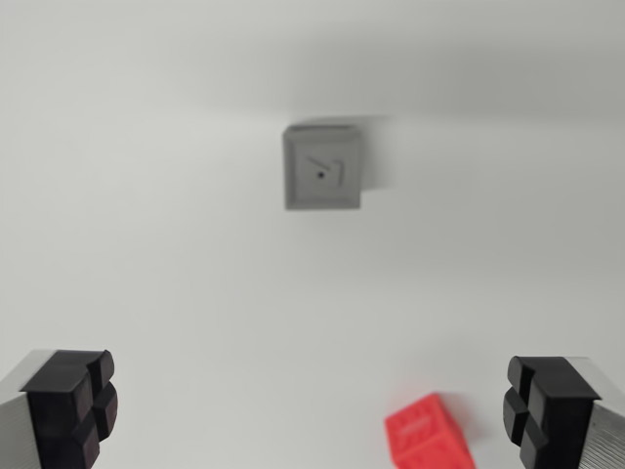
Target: Destack cube
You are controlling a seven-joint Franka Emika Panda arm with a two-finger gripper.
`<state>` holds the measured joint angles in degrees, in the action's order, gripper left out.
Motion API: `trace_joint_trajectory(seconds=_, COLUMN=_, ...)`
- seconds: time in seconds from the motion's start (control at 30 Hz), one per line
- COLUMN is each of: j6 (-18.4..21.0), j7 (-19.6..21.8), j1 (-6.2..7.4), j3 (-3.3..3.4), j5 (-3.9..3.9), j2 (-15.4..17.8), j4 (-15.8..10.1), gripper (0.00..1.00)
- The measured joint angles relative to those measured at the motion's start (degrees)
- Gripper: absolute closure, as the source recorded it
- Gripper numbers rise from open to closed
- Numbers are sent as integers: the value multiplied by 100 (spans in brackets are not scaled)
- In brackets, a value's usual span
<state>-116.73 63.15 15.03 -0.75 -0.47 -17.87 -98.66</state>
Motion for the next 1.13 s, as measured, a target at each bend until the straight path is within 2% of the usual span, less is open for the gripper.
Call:
trace_joint_trajectory(seconds=0.3, j6=120, j7=0, j1=0, j3=0, j5=0, j2=29, j4=90, gripper=0)
trace_joint_trajectory(seconds=1.13, j6=120, j7=0, j1=0, j3=0, j5=0, j2=22, j4=92, gripper=0)
